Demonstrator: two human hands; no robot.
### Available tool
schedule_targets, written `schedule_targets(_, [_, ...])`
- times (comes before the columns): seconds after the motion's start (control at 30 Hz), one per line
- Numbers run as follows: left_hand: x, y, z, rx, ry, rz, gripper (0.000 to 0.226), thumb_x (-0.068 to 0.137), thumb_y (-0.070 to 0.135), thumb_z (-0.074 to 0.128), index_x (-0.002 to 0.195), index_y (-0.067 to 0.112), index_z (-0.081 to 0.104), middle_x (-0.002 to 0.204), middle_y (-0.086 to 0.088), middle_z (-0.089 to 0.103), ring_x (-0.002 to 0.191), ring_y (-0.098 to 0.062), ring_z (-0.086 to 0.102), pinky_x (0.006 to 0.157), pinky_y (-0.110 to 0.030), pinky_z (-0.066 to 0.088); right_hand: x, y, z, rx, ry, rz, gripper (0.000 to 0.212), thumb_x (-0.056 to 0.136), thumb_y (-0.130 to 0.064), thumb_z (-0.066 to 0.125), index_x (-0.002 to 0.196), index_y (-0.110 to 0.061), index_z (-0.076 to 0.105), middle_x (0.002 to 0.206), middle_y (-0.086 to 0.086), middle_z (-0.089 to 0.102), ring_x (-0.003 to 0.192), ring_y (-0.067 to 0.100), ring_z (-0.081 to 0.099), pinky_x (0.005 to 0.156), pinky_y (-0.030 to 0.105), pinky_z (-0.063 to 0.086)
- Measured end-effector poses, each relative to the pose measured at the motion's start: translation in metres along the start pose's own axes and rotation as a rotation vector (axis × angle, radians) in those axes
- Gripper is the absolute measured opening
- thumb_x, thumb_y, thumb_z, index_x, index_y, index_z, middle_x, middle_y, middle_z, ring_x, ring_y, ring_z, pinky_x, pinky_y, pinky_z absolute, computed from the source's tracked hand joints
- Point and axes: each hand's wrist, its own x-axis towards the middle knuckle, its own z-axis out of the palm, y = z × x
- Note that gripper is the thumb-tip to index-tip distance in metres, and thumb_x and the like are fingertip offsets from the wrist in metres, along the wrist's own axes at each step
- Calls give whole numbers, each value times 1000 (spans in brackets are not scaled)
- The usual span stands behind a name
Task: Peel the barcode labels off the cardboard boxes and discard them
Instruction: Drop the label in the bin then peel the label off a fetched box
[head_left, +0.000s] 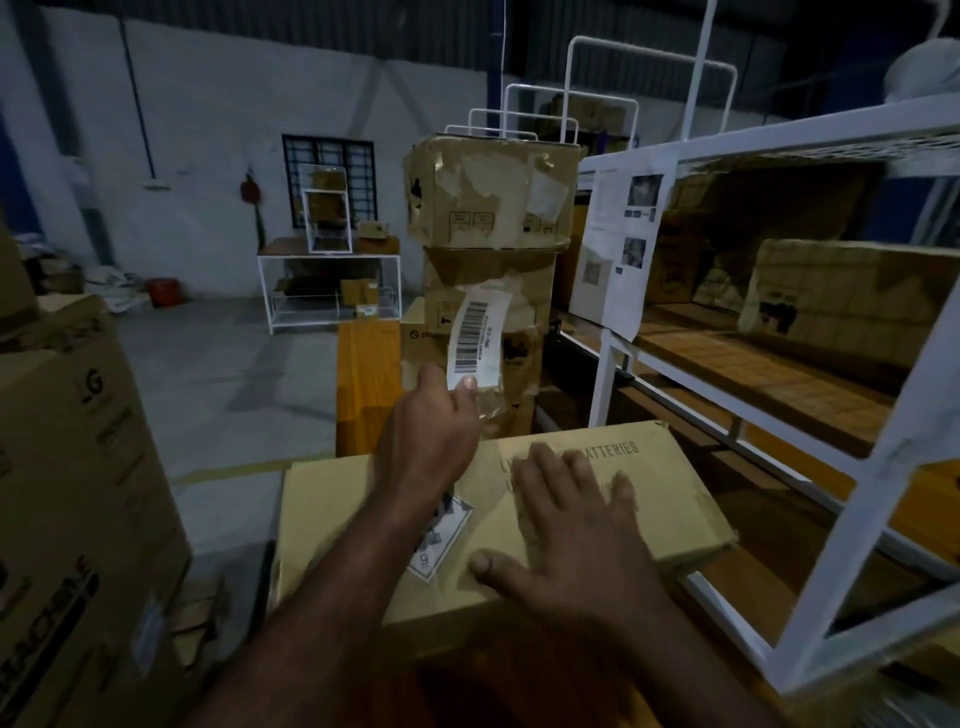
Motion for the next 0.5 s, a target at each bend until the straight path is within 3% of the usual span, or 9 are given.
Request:
schedule_targets(0.07, [-8,1,-3,-6,9,11,26,104,42,39,109,18,49,102,-3,70,76,-13,62,48,-16,30,2,-21,-2,-22,-24,-128,101,75,-91,14,152,-33,-15,155,-3,-31,143,26,-30,115,56,-16])
schedule_targets(0.13, [-17,2,-6,-37,18,23,26,103,43,40,109,19,50,102,0,70,78,-13,65,49,-16,33,-7,-32,8,-17,23,-228,91,84,-84,16,153,-32,-12,158,-4,-26,145,20,-28,116,53,-14])
schedule_targets(0.3, [-45,0,-8,-210,52,47,29,101,47,41,108,22,54,97,6,70,75,-7,69,54,-26,54,-33,-36,53,-22,255,-236,85,88,-77,31,151,-21,32,161,4,22,148,28,20,112,59,14])
schedule_targets(0.4, [-55,-15,-1,-214,-18,16,25,101,47,42,107,25,53,88,5,69,73,-7,67,56,-32,57,-37,-32,90,-40,233,-250,87,84,-76,41,151,-21,33,159,6,27,145,30,28,110,60,19])
schedule_targets(0.5, [-56,-34,8,-158,-83,-36,22,101,49,41,107,30,51,91,8,68,75,-8,67,64,-39,59,-18,-16,119,-81,118,-264,92,78,-67,54,153,-23,26,162,6,18,146,27,25,109,54,19])
